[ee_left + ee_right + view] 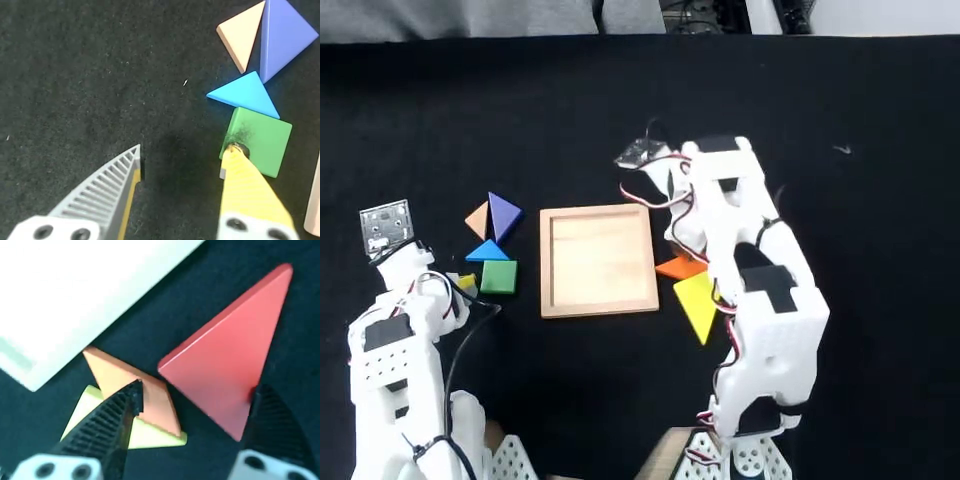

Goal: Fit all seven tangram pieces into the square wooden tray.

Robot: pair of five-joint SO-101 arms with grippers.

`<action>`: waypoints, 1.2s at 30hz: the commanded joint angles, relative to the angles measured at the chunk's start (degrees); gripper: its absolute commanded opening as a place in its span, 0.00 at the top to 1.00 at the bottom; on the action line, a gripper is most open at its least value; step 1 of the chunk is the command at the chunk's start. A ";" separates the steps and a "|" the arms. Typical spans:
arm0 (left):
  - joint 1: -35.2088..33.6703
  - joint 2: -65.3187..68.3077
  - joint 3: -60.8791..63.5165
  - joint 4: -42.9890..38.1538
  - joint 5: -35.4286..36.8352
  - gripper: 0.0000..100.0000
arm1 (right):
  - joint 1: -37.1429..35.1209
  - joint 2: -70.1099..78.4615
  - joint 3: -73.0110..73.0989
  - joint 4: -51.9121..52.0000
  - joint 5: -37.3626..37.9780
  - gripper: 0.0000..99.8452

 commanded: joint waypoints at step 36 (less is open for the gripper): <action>0.04 -0.18 -0.48 -1.14 -0.09 0.74 | 0.53 13.05 -16.40 5.01 -0.26 0.93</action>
